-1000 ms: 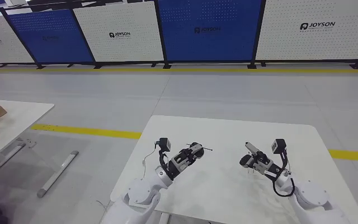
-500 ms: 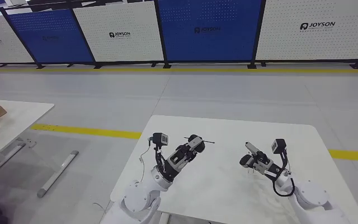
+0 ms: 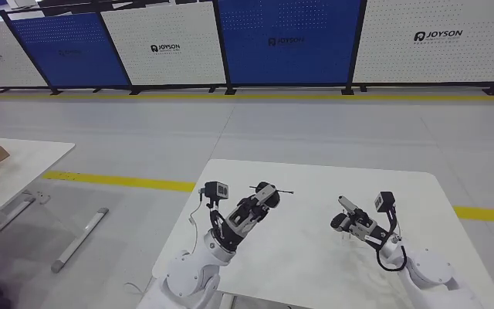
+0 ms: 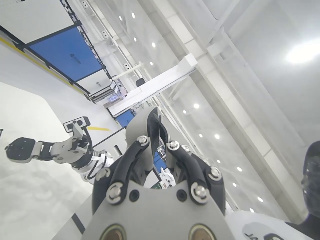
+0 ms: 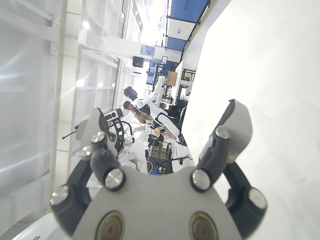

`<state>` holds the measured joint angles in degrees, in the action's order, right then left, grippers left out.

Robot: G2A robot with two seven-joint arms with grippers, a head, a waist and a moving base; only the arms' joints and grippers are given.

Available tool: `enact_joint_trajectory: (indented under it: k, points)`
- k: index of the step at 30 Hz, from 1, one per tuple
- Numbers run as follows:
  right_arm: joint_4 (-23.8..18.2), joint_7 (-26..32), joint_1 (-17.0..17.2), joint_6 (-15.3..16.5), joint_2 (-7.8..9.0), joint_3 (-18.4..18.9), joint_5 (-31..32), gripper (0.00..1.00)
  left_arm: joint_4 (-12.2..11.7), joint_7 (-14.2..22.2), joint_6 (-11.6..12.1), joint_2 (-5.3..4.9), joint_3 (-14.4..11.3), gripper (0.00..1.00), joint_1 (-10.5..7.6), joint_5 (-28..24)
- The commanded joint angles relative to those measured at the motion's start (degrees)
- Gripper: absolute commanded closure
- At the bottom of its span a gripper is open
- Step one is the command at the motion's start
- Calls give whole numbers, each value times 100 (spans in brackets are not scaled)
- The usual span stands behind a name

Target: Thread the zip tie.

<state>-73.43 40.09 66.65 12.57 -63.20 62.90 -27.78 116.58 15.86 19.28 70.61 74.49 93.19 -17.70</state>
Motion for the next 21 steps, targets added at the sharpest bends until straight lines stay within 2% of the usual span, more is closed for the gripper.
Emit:
enact_joint_trajectory:
  k: [1,4,9,12,16,21]
  points:
    - [0,0,0,0,0,0,0,0,61,-56,20,18,-71,100,-67,-250]
    - [0,0,0,0,0,0,0,0,238,-57,20,36,-89,100,-128,-488]
    - [0,0,0,0,0,0,0,0,258,7,20,50,-99,100,-167,-482]
    - [0,0,0,0,0,0,0,0,118,20,7,40,-87,100,-196,-67]
    - [0,0,0,0,0,0,0,0,-114,105,-224,28,-213,100,-230,410]
    - [0,0,0,0,0,0,0,0,-451,196,-441,10,-247,100,-226,556]
